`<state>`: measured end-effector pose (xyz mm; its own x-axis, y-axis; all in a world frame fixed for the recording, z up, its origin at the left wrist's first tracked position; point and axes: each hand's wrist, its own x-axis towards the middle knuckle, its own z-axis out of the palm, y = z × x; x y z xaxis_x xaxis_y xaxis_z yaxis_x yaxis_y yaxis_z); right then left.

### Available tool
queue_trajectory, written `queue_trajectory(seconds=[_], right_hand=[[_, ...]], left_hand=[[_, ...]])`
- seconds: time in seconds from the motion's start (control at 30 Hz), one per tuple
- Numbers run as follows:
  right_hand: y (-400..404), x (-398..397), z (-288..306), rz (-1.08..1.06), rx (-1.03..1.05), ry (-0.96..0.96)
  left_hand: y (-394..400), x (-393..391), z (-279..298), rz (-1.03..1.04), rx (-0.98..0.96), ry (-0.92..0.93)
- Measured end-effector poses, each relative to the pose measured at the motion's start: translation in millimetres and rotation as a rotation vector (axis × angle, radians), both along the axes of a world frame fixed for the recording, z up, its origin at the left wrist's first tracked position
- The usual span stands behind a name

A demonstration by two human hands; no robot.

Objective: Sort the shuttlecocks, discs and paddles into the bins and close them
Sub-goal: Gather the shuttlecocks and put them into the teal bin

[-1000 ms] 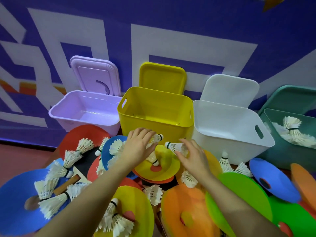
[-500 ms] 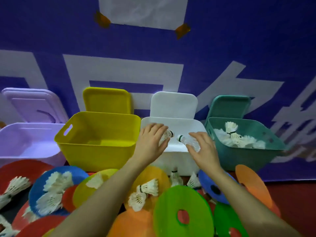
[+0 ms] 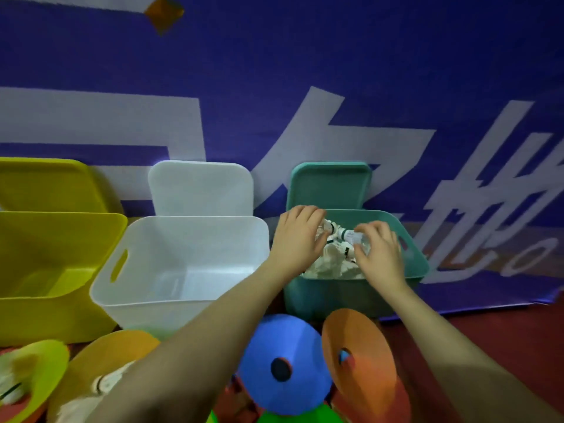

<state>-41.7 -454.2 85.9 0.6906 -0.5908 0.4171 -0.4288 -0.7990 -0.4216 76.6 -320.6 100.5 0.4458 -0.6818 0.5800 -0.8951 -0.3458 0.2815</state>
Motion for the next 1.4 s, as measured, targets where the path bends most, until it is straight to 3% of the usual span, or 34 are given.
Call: queue_trajectory(seconds=[0.17, 0.33, 0.47, 0.53, 0.77, 0.93, 1.2, 1.4], right_hand=[[-63, -5, -23, -0.119, 0.02, 0.176], [-85, -16, -50, -0.13, 0.171, 0.369], [-83, -15, -48, -0.087, 0.164, 0.58], [-81, -15, -45, -0.068, 0.158, 0.618], [-61, -24, -39, -0.039, 0.15, 0.368], [-16, -26, -30, 0.012, 0.063, 0.305], [91, -9, -21, 0.143, 0.082, 0.234], [197, 13, -17, 0.255, 0.112, 0.205]], left_hand=[[-75, -9, -25, -0.026, 0.111, 0.091], [-110, -15, -54, -0.036, 0.241, 0.328], [-112, -15, -70, -0.103, 0.699, 0.186], [-110, -15, -72, -0.071, 0.788, 0.187], [-75, -23, -49, -0.001, 0.581, 0.18], [-18, -28, -33, 0.066, 0.469, 0.105], [105, -22, -12, 0.141, 0.336, 0.107], [217, -3, -21, 0.2, 0.341, 0.115]])
